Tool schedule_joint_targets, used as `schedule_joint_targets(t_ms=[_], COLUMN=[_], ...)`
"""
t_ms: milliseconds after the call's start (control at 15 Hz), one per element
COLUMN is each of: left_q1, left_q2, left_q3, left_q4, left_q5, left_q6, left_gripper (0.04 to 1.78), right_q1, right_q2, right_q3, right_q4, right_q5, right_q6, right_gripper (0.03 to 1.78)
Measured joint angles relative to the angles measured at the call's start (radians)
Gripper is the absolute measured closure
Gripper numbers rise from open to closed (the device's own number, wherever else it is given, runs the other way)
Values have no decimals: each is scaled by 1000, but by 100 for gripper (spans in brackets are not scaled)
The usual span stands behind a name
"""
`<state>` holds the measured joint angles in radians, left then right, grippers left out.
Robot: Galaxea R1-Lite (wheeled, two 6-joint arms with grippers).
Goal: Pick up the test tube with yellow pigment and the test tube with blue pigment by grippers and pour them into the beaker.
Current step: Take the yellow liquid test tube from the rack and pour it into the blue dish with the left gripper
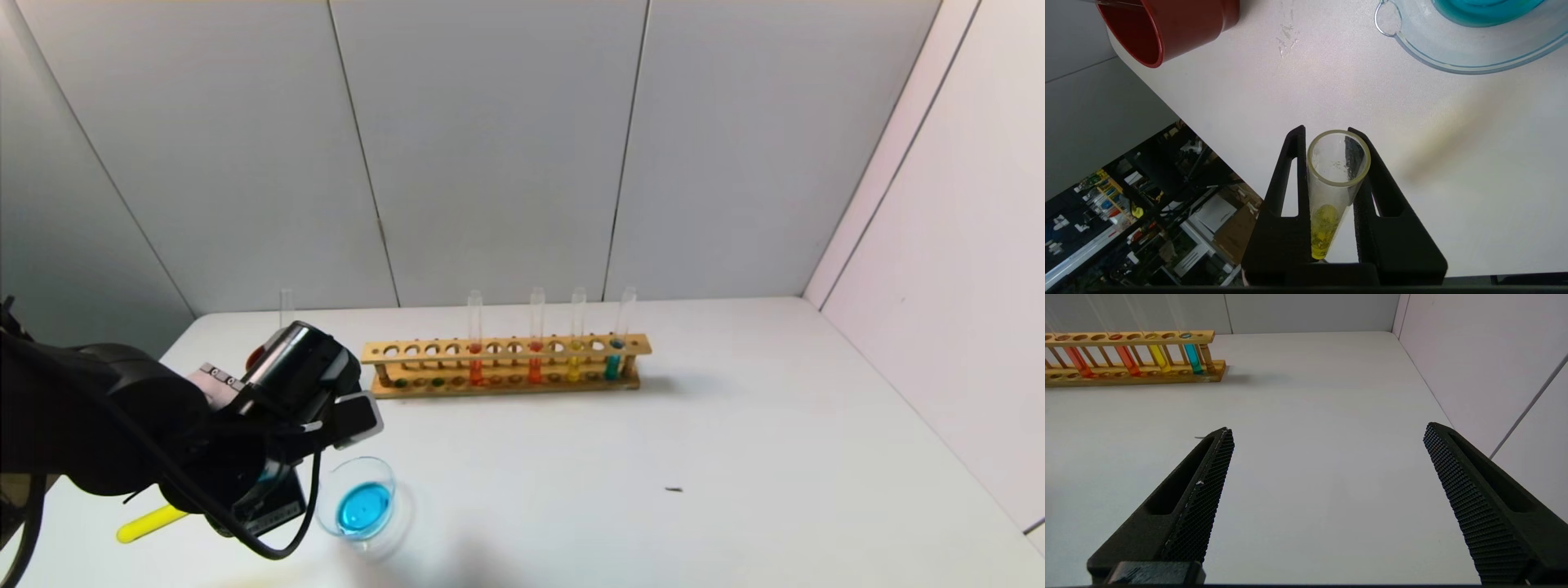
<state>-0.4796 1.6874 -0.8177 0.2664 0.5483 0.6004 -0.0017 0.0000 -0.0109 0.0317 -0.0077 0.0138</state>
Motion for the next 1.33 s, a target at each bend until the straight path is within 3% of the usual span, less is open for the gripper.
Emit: schedule_joint_targets(t_ms=[867,1333], left_q1=[-56,-67], left_q2=[182,240], left_q3=[-164,-200], left_q4=[254,310], left_q5=[70,104], left_q6=[15,15], left_gripper=[148,148], right_q1=[0,0], right_q2=[0,0], right_q3=[0,0], right_q4=[0,0], right_q5=[0,0], right_q6=[0,0], right_gripper=[11,11])
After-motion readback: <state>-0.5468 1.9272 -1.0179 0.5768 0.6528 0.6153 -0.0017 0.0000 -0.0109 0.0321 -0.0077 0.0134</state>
